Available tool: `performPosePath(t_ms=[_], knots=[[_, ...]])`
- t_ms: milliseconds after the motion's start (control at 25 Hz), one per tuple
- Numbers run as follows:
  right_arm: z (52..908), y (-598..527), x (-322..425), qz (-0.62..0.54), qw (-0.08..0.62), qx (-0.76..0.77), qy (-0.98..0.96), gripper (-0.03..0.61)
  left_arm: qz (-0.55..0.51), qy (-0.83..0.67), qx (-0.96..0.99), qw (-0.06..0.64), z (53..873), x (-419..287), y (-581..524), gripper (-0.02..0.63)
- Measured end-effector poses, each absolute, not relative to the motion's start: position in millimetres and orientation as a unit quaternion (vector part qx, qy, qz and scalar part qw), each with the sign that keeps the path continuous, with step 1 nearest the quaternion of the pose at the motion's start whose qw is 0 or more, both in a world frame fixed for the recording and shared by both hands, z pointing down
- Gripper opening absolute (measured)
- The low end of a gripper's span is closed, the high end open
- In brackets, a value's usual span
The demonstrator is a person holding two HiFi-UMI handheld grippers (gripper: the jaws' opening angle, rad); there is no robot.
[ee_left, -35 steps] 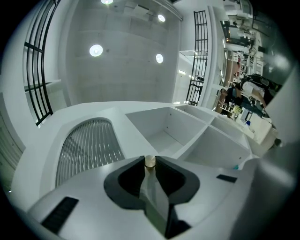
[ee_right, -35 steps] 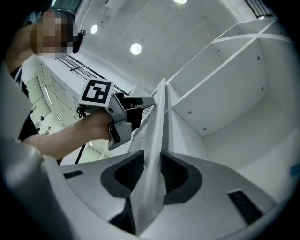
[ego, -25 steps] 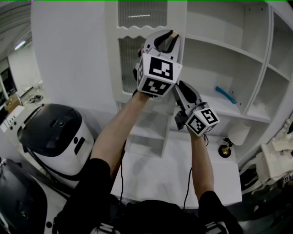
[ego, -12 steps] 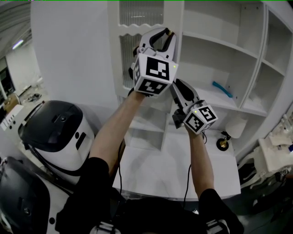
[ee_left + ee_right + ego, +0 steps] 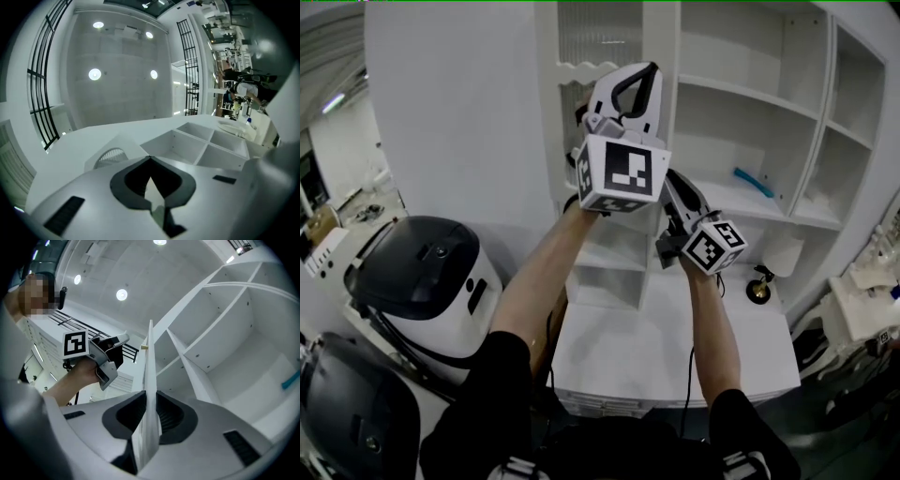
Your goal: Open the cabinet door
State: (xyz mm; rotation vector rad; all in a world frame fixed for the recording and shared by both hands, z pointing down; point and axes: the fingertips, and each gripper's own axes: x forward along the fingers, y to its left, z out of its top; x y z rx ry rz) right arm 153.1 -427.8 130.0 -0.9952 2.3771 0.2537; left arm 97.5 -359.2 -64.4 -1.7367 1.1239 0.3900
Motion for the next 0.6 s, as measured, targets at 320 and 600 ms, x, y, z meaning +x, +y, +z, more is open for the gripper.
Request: performPosePath(t_ms=[320, 600], knots=[[126.9, -397.5, 132.6, 0.1, 0.281, -0.356, 0.886, 0.078, 0.143, 0.459, -0.747, 0.459, -52.6, 85.9, -362.6, 0.009], [126.7, -373.8, 114.7, 0.106, 0.281, -0.352, 0.886, 0.077, 0.143, 0.463, -0.756, 0.439, -38.5, 65.9, -355.4, 0.009]])
